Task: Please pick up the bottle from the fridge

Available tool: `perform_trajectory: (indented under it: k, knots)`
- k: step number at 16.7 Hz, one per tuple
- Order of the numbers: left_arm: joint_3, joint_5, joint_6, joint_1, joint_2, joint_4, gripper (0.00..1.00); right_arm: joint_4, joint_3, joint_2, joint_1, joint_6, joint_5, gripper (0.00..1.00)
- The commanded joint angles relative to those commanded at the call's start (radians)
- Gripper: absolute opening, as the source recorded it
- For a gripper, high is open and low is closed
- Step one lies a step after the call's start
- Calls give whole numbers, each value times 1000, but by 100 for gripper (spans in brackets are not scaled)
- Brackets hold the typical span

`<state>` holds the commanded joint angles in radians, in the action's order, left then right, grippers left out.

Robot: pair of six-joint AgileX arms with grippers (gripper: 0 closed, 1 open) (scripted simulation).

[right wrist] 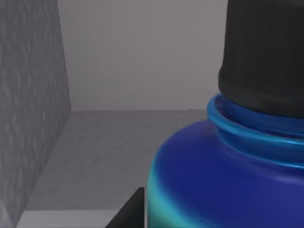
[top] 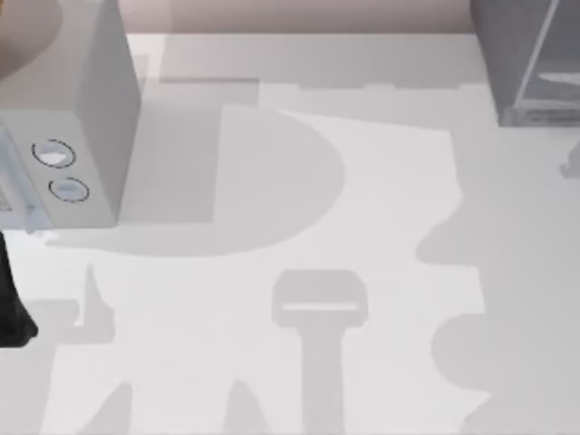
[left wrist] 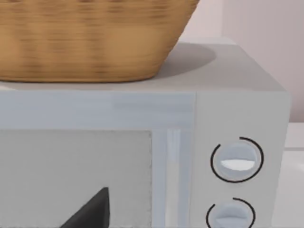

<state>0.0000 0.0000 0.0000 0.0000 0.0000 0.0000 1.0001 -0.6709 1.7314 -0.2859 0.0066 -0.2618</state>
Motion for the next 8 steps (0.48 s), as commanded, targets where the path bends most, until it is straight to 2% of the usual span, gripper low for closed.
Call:
perform_trajectory:
  k: [4,8]
  knots:
    - [0,0,0,0,0,0,100,-176,119,-314,50,-2,48,0]
    - [0,0,0,0,0,0,100,-399,263,-745,106,0,99,0]
